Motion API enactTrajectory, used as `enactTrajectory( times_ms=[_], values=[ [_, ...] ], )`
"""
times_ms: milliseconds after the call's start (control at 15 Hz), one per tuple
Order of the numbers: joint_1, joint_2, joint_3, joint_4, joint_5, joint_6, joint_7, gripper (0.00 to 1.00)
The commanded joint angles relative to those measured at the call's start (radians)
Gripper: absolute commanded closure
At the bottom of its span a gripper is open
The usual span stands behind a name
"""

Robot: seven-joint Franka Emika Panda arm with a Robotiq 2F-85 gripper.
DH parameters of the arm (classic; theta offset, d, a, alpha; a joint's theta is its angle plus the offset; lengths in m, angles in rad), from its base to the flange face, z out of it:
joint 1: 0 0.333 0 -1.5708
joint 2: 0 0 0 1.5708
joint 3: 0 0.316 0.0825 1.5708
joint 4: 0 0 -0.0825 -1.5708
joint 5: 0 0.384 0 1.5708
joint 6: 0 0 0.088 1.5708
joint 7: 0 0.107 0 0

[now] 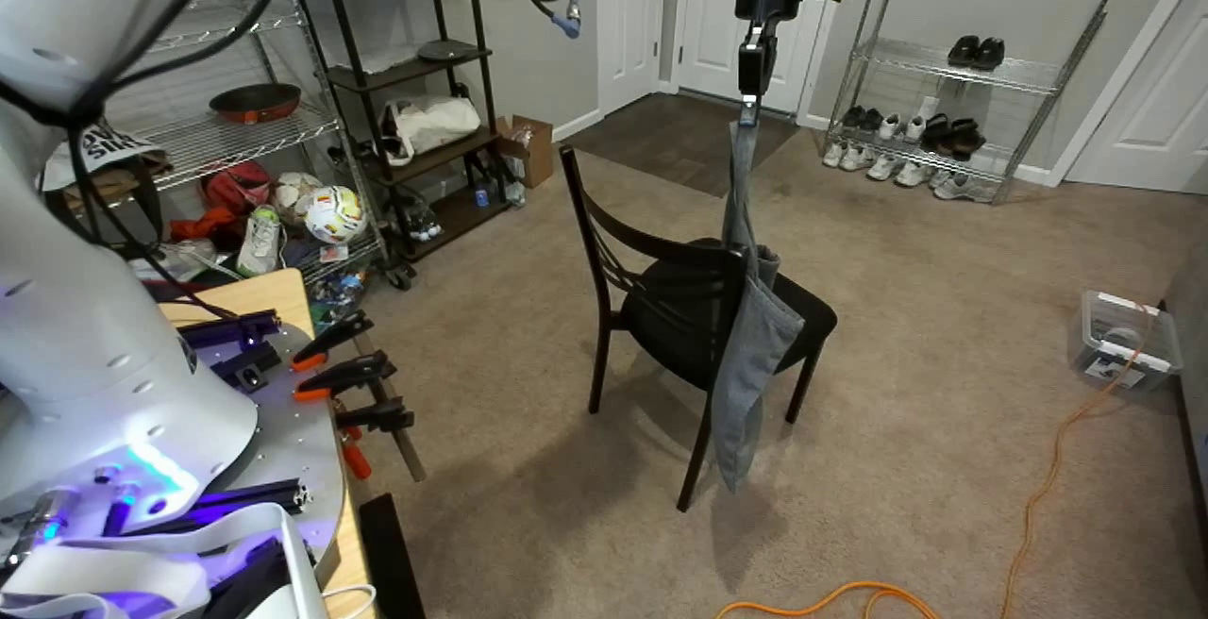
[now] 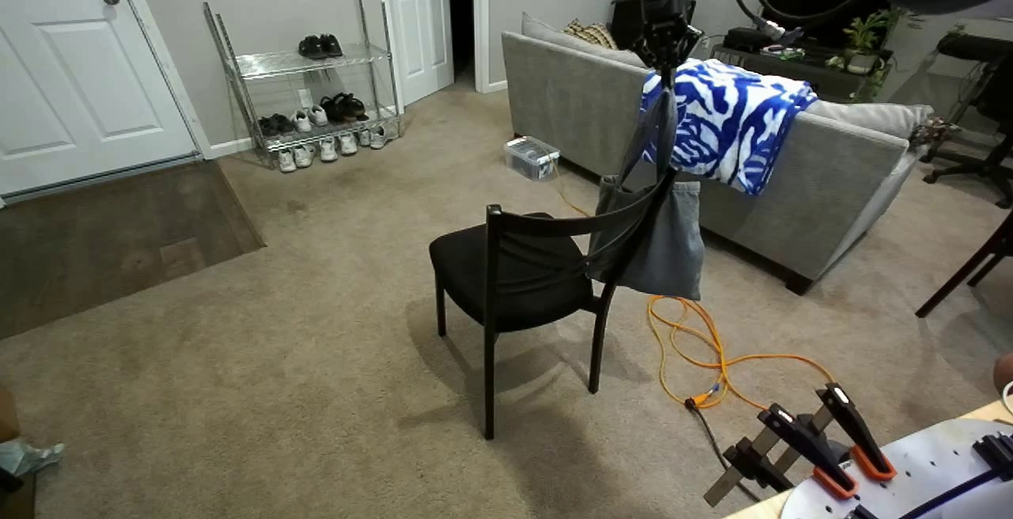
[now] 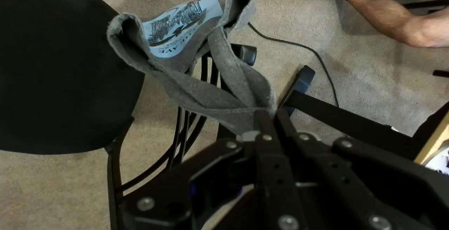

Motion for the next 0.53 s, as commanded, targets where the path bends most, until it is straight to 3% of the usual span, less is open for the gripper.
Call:
enactTrajectory(
  times_ms=[0,333,467],
  values=[
    [-0.060,-0.148,-0.001,-0.214,0.006,0.100,-0.009,0.98],
    [-0.132,-0.273,-0.007,-0.412,0.002,0.219,-0.020,0.98],
    [-0.127,-0.314,0.009,-0.494,-0.004,0.252,-0.029,0.98]
  ],
)
